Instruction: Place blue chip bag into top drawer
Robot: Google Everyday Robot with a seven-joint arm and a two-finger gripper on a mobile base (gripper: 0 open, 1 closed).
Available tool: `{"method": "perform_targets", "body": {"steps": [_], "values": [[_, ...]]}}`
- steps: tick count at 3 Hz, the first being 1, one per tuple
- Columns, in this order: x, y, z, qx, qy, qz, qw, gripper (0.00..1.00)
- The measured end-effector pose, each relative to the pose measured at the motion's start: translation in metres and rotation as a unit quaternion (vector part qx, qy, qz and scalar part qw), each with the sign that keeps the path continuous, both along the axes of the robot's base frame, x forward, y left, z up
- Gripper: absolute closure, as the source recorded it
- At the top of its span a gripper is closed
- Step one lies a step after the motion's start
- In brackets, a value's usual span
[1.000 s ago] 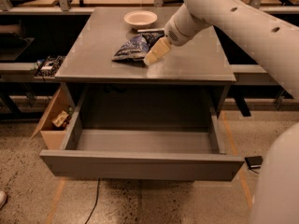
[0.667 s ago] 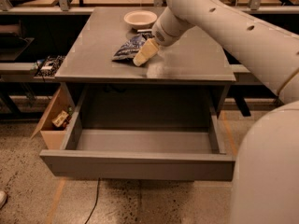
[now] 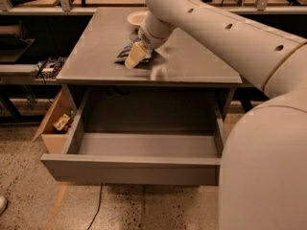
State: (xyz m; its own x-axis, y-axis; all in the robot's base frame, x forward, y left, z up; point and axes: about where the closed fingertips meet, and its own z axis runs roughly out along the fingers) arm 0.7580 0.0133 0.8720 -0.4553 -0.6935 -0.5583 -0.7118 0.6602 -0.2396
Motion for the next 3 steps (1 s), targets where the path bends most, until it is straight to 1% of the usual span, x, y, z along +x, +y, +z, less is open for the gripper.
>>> {"method": "perform_targets", "body": {"steps": [1, 2, 3], "values": [[-0.0032, 0.011, -0.0056, -0.009, 0.005, -0.004, 0.9999, 0.28], [-0.006, 0.0157, -0.0129, -0.013, 0.014, -0.009, 0.9998, 0.52], [-0.0064, 0.013, -0.0155, -0.013, 0.018, -0.014, 0.9997, 0.74]]}}
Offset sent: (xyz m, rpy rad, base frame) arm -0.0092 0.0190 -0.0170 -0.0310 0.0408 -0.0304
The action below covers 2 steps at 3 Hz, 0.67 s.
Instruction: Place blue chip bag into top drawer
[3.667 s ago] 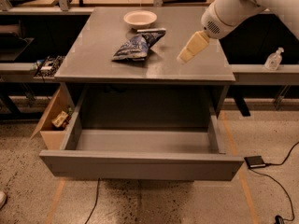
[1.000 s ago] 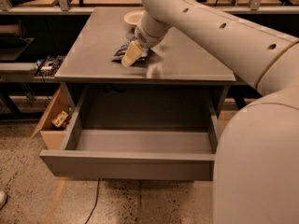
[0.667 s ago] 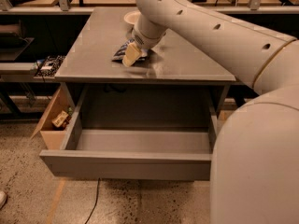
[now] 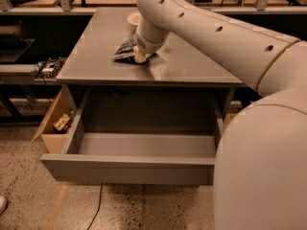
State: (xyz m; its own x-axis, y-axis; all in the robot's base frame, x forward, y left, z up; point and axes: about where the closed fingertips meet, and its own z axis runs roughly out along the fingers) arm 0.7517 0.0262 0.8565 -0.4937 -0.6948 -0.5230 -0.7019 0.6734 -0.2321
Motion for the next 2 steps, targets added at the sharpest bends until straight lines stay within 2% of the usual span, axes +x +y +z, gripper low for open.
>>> {"method": "perform_targets", "body": {"steps": [1, 2], "values": [[-0.006, -0.019, 0.008, 0.001, -0.001, -0.015, 0.9999, 0.98], [-0.022, -0.054, 0.024, -0.004, -0.007, -0.044, 0.999, 1.0]]}}
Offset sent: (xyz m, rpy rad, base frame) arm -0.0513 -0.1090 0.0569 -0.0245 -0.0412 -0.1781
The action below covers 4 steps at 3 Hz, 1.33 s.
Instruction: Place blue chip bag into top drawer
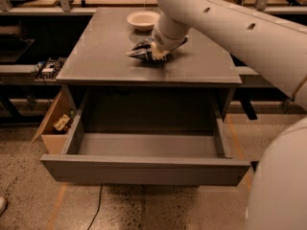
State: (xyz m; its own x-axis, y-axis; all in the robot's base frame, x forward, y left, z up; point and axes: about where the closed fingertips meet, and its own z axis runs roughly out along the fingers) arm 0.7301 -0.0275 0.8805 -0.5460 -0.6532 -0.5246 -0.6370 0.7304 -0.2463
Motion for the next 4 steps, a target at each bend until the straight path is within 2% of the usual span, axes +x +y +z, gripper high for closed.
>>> {"method": "perform_targets", "body": {"steps": [1, 2, 3, 4], "values": [[-0.031, -0.051, 0.034, -0.004, -0.016, -0.047, 0.9987, 1.0], [-0.034, -0.051, 0.033, -0.005, -0.015, -0.046, 0.9988, 1.0], [-0.056, -0.055, 0.029, -0.007, -0.01, -0.05, 0.9987, 1.0], [-0.097, -0.06, 0.032, -0.016, -0.019, -0.063, 0.9977, 1.0]]}}
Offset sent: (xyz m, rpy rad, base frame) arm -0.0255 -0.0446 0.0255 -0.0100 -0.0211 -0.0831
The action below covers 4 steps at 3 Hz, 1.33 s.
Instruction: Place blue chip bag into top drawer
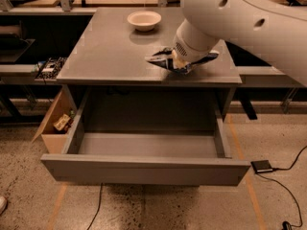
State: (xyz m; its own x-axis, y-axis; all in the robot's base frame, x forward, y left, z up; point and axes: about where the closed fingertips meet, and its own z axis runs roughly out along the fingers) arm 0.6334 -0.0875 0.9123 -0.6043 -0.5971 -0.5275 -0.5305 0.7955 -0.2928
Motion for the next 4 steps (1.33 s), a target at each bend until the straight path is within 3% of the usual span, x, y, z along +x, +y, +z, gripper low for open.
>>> {"method": "perform_targets", "body": {"steps": [1, 2, 3, 4], "values": [[-0.057, -0.015, 0.007, -0.002, -0.008, -0.037, 0.9993, 1.0], [-0.128, -0.035, 0.011, 0.001, 0.011, -0.094, 0.9955, 1.0], [-0.171, -0.043, 0.017, 0.002, 0.035, -0.12, 0.9921, 1.0], [-0.171, -0.043, 0.017, 0.002, 0.035, -0.12, 0.9921, 1.0]]}}
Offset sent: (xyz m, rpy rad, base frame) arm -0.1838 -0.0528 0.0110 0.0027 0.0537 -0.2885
